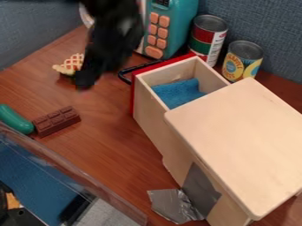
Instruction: Picked up the thing then place it in the drawer
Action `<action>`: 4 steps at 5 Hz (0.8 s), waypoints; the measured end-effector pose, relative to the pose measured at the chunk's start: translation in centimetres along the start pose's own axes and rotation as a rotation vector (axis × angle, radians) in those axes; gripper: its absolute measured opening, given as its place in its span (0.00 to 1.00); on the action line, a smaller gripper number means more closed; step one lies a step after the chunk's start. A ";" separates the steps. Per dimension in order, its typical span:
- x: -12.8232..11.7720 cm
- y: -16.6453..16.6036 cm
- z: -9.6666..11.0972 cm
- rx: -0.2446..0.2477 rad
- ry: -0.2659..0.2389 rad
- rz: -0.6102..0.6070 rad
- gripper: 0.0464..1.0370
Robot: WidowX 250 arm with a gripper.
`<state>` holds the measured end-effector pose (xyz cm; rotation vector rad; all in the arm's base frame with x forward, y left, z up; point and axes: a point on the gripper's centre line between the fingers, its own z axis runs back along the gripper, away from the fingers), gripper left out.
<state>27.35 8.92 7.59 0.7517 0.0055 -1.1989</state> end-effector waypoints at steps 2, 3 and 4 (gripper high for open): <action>-0.5 -1.8 -4.3 0.157 -0.139 -0.095 0.96; -0.8 -1.9 -5.6 0.169 -0.173 -0.102 0.96; -1.2 -1.6 -6.8 0.183 -0.171 -0.099 0.96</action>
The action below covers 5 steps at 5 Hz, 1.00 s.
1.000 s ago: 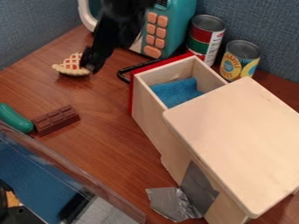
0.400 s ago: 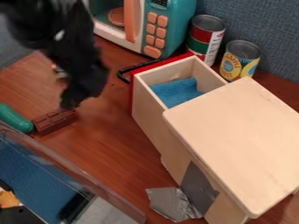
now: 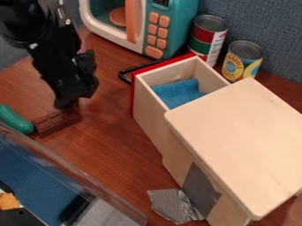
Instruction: Picked up the thing then place it in the drawer
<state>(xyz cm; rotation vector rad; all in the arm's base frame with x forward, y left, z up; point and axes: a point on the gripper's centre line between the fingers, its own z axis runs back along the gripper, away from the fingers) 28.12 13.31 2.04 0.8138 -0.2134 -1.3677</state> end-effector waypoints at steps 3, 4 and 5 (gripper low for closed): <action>-1.0 1.4 -1.8 0.003 0.059 0.056 0.96; -1.0 1.9 -2.2 -0.007 0.074 0.076 0.96; -1.2 2.3 -2.8 -0.017 0.087 0.087 0.92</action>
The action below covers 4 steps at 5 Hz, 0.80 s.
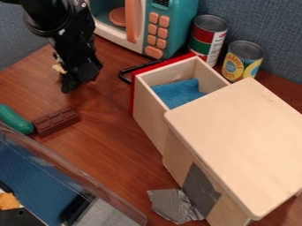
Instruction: Picked up the thing then place it in the drawer
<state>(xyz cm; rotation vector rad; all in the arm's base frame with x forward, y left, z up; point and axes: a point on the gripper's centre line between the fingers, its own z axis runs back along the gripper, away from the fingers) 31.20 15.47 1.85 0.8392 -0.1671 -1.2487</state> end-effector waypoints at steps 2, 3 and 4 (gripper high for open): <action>-0.1 0.0 -0.4 -0.002 0.018 0.029 0.32; 0.3 0.0 0.2 0.012 0.009 0.006 0.14; 0.8 1.0 3.0 0.020 -0.037 0.018 0.08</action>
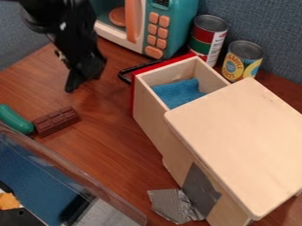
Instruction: Picked up the thing then place it in the drawer
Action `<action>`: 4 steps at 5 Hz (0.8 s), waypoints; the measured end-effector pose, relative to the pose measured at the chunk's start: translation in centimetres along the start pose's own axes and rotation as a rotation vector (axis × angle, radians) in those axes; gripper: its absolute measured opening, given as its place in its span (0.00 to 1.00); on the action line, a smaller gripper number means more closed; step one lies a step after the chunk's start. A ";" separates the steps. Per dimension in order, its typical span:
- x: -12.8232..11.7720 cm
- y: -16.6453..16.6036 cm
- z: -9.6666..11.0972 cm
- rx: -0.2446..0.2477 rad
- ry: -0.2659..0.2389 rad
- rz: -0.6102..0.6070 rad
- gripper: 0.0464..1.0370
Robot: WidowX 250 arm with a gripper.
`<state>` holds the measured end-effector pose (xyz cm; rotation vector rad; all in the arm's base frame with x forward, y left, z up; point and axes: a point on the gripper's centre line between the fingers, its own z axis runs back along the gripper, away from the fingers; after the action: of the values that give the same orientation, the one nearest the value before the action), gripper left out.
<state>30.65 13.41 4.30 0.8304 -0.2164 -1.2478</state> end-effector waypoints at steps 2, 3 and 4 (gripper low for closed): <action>1.2 4.8 8.1 0.052 -0.164 0.107 0.06; 2.3 6.1 11.5 0.080 -0.236 0.136 0.06; 4.3 6.0 13.7 0.072 -0.302 0.107 0.06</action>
<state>28.79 4.01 16.61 0.6796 -0.5454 -1.2669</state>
